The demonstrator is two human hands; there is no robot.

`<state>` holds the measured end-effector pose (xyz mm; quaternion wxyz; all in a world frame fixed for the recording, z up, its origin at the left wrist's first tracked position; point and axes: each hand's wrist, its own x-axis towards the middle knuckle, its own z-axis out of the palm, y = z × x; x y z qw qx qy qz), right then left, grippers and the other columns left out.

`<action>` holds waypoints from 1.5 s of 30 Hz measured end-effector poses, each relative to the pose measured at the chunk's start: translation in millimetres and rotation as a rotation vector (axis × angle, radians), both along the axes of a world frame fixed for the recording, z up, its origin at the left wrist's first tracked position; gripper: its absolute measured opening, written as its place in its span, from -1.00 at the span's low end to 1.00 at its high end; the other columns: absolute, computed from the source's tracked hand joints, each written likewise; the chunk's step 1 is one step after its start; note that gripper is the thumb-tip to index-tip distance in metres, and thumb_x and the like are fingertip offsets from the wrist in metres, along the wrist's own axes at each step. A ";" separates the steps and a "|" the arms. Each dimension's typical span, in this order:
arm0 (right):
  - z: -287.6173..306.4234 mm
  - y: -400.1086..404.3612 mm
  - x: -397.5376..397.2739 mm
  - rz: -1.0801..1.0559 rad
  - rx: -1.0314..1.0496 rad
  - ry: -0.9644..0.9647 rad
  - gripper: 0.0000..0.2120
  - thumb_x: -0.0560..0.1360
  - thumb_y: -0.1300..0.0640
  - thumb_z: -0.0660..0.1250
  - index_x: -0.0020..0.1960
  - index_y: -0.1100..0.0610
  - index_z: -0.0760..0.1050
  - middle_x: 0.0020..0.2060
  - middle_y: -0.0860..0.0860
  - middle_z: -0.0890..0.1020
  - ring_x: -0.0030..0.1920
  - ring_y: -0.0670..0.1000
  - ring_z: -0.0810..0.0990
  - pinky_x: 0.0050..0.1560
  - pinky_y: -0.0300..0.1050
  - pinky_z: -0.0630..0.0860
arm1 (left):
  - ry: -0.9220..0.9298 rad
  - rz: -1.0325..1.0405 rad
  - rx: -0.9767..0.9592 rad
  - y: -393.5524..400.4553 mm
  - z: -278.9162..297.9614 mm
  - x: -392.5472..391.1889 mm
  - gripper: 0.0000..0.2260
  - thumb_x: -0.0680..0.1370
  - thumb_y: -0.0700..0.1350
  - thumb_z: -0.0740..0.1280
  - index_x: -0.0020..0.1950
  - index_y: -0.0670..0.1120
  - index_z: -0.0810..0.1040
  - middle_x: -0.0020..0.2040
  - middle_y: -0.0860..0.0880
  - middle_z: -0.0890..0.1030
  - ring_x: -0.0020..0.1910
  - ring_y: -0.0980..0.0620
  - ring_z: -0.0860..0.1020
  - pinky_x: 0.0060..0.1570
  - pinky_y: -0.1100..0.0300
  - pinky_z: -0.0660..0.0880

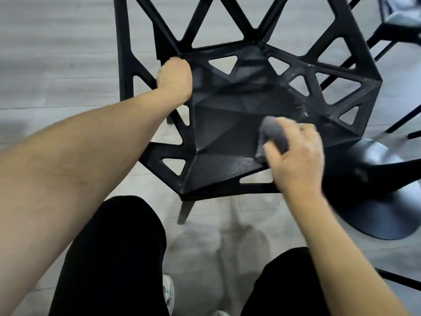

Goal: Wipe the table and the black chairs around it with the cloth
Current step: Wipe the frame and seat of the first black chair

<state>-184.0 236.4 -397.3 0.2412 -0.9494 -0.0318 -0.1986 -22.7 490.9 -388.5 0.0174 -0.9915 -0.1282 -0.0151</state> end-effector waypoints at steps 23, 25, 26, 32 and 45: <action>-6.7 -23.4 126.2 -0.178 -0.309 0.144 -0.64 0.58 0.05 0.25 0.36 0.07 0.43 0.19 0.23 0.52 0.18 0.29 0.45 0.20 0.15 0.36 | 0.113 -0.564 0.021 -14.4 -36.3 -13.7 -0.46 0.69 0.16 -0.08 0.65 0.04 -0.03 0.66 -0.08 -0.06 0.62 -0.14 -0.08 0.57 -0.06 -0.12; -10.1 -17.8 142.0 -0.301 -0.312 0.131 -0.62 0.58 0.07 0.27 0.37 0.12 0.41 0.23 0.28 0.49 0.20 0.34 0.44 0.22 0.20 0.35 | 0.169 -0.574 -0.004 -17.2 -35.3 -16.1 -0.45 0.69 0.18 -0.12 0.65 0.04 -0.09 0.66 -0.06 -0.10 0.62 -0.12 -0.11 0.58 -0.04 -0.15; -10.9 -6.9 140.8 -0.305 -0.312 0.125 -0.61 0.57 0.07 0.28 0.37 0.14 0.41 0.23 0.29 0.49 0.20 0.34 0.44 0.21 0.20 0.35 | 0.174 -0.568 -0.007 -16.9 -34.7 -17.5 -0.45 0.69 0.19 -0.13 0.65 0.04 -0.11 0.66 -0.05 -0.11 0.62 -0.11 -0.12 0.58 -0.04 -0.16; -8.1 55.2 85.6 0.135 -0.285 0.147 -0.62 0.55 0.03 0.28 0.36 -0.01 0.45 0.11 0.13 0.51 0.07 0.21 0.47 0.13 0.12 0.43 | 0.178 -0.551 -0.027 -18.0 -29.9 -23.3 -0.46 0.70 0.17 -0.15 0.65 0.04 -0.14 0.65 -0.05 -0.14 0.62 -0.10 -0.15 0.58 -0.02 -0.19; -1.3 12.1 87.5 -0.079 -0.280 0.190 -0.61 0.47 0.04 0.31 0.30 -0.05 0.48 0.10 0.10 0.50 0.05 0.21 0.45 0.11 0.12 0.42 | 0.158 -0.382 -0.098 -51.0 -27.8 -20.7 -0.47 0.68 0.12 -0.02 0.61 -0.06 0.10 0.62 -0.16 0.08 0.59 -0.26 0.02 0.53 -0.18 -0.07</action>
